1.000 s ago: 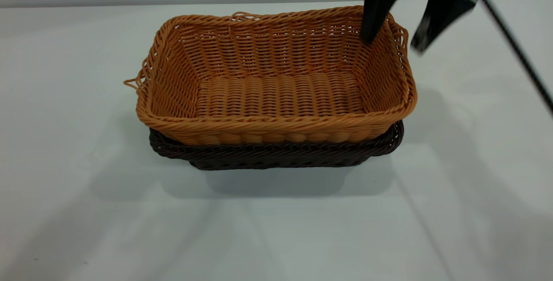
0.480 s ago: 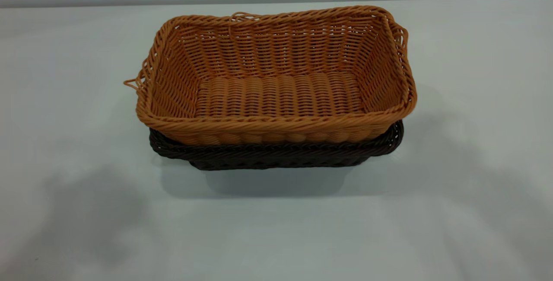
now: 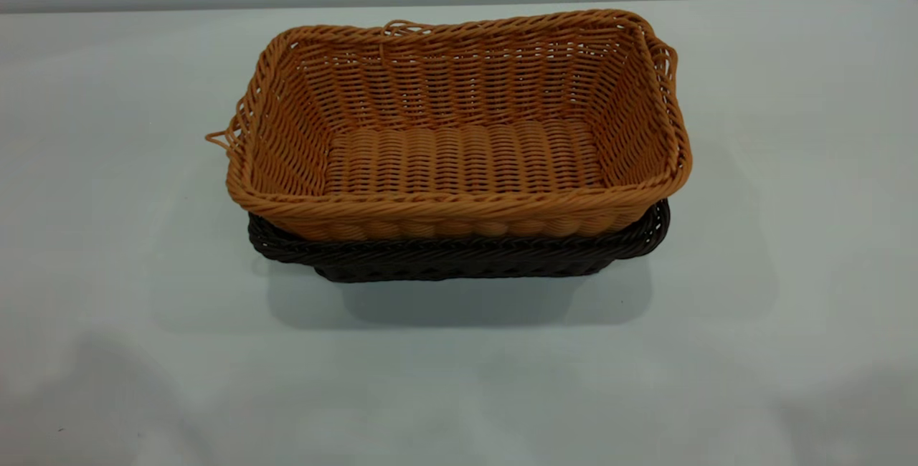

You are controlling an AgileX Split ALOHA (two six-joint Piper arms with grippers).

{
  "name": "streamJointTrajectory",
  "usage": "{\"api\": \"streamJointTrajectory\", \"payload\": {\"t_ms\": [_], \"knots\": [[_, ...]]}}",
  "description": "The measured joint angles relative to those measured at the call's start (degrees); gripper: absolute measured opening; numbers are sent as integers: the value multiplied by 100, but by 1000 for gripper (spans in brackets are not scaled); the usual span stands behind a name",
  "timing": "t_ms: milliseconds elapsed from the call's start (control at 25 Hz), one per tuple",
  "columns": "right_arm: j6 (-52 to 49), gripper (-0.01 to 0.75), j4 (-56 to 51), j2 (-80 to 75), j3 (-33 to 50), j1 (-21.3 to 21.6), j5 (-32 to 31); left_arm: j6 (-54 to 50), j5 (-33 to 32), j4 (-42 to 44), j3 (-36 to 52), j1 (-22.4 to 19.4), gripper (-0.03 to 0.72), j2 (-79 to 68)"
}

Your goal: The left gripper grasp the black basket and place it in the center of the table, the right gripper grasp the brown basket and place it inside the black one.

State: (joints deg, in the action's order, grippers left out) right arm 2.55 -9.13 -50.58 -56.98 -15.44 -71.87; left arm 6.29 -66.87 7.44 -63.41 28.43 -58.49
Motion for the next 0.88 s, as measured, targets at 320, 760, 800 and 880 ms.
{"api": "streamJointTrajectory", "payload": {"t_ms": [320, 760, 800, 880], "knots": [[-517, 542, 321, 1602, 2590, 0, 648, -788, 51, -22, 2088, 0, 391, 548], [-1085, 542, 696, 2100, 3014, 0, 818, -1392, 518, -325, 3535, 0, 391, 1673], [-1091, 542, 696, 2100, 3014, 0, 818, -1369, 518, -342, 3537, 0, 391, 1776], [-1091, 542, 696, 2100, 3014, 0, 818, -1339, 518, -361, 3537, 0, 391, 2023]]}}
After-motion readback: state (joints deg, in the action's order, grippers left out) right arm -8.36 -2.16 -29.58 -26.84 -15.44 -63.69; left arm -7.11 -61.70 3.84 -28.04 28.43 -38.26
